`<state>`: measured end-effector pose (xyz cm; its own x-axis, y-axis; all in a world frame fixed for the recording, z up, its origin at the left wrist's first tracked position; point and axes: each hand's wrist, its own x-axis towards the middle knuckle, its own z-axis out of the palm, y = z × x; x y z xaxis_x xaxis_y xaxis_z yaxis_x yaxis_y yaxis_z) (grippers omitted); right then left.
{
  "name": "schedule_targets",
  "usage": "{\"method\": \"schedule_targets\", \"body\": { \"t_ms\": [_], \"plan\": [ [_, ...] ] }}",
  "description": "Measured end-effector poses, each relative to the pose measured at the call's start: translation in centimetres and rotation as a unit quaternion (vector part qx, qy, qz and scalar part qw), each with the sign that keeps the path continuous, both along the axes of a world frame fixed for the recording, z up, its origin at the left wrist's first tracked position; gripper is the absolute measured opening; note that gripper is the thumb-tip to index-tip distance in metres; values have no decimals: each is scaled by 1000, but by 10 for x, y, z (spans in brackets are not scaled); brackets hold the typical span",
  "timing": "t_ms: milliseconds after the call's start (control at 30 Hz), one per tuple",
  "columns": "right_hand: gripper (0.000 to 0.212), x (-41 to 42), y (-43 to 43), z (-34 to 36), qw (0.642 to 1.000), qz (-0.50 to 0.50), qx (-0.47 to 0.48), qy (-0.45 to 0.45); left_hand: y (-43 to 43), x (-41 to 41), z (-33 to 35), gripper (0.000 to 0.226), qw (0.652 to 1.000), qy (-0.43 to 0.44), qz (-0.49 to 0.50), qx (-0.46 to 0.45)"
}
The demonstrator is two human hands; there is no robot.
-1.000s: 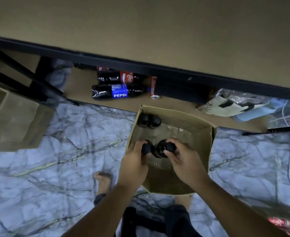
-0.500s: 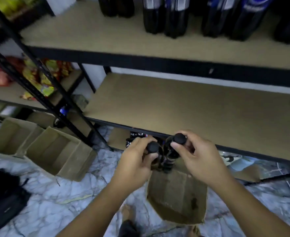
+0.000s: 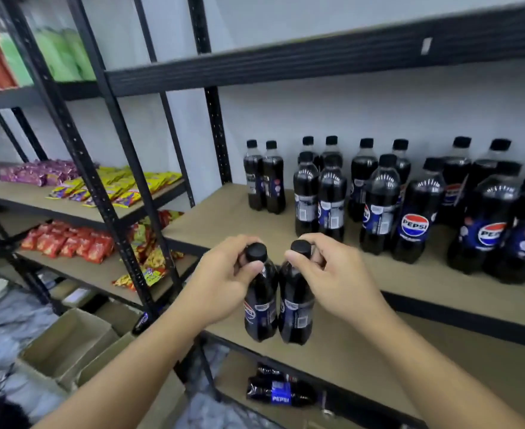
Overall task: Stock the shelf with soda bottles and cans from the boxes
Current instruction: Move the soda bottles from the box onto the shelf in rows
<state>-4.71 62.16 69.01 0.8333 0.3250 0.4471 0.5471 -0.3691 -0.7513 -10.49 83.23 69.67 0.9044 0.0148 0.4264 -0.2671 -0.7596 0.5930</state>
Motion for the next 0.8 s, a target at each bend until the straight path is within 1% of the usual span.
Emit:
{"method": "schedule_targets", "body": {
  "t_ms": [67, 133, 367, 500, 567, 733, 800],
  "plan": [
    [12, 16, 19, 20, 1000, -5, -2, -17, 19, 15, 21, 27, 1000, -6, -7, -4],
    [14, 34, 40, 34, 999, -12, -8, -29, 40, 33, 40, 28, 1000, -8, -10, -3],
    [22, 104, 132, 66, 996, -70, -12, -44, 127, 116, 84, 22, 999, -6, -28, -20],
    [23, 143, 187, 78, 994, -98, -27, -50, 173, 163, 91, 17, 1000, -10, -16, -17],
    [21, 165, 214, 81, 992, -109, -33, -48, 196, 191, 89, 16, 1000, 3, -5, -18],
    [33, 221, 268, 80, 988, -137, -67, -35, 238, 250, 85, 15, 998, 30, 25, -53],
    [31, 240, 283, 80, 988, -140, -65, -22, 249, 269, 86, 17, 996, 51, 31, -62]
  ]
}}
